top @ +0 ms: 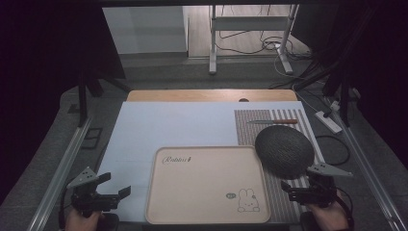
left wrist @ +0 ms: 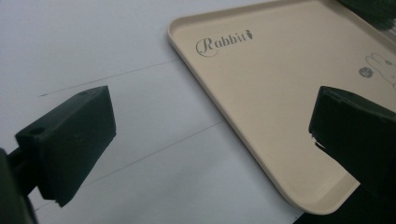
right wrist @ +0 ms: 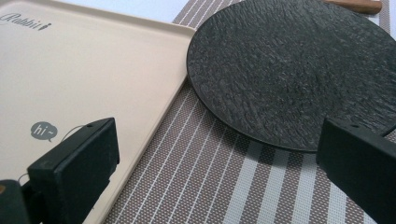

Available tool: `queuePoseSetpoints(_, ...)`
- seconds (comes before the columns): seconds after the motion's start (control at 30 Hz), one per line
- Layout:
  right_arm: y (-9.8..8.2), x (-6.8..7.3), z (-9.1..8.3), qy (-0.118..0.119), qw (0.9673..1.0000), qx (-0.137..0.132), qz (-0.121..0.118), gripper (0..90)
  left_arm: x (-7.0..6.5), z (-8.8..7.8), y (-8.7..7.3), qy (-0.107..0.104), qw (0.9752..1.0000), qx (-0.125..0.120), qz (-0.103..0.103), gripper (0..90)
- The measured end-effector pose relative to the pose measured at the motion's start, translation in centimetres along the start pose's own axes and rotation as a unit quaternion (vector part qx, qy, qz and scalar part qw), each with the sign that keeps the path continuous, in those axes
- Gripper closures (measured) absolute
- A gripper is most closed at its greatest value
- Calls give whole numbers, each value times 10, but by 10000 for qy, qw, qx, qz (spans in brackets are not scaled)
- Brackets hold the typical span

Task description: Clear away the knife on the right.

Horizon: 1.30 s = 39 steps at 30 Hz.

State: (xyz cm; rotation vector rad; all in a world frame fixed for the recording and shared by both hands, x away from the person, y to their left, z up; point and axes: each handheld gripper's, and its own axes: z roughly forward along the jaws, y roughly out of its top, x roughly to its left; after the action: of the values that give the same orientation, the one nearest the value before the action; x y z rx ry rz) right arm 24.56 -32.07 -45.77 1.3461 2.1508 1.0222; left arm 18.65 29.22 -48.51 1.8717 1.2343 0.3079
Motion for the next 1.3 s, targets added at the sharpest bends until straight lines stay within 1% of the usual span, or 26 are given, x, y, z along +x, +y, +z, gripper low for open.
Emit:
queuePoseSetpoints(0.07,0,0,0,24,10000,9,-24,0,-1,0,0,30,10000,33,38,11)
queuePoseSetpoints(0.23,1,2,2,69,9999,75,-129,0,-1,0,0,-24,9999,68,99,12)
queuePoseSetpoints(0.33,1,2,3,106,9997,119,-161,0,-1,0,0,-63,9999,71,80,12)
queuePoseSetpoints(0.7,1,3,3,157,9995,161,-199,0,1,0,0,-64,9999,71,-47,5)
queuePoseSetpoints(0.83,2,3,4,144,9995,195,-210,0,3,1,1,-95,9999,79,-94,0)
queuePoseSetpoints(0.97,2,4,4,114,9993,248,-238,0,4,0,1,-93,9998,23,-153,0)
queuePoseSetpoints(1.03,2,4,4,125,9993,244,-235,0,4,0,1,-72,9998,-5,-174,0)
queuePoseSetpoints(1.1,2,4,4,118,9993,257,-231,0,5,0,1,6,9999,-10,-163,0)
queuePoseSetpoints(1.2,2,3,4,122,9993,276,-206,0,5,0,1,25,9998,-14,-188,0)
queuePoseSetpoints(1.3,2,3,5,126,9994,273,-184,0,4,0,1,99,9998,1,-146,0)
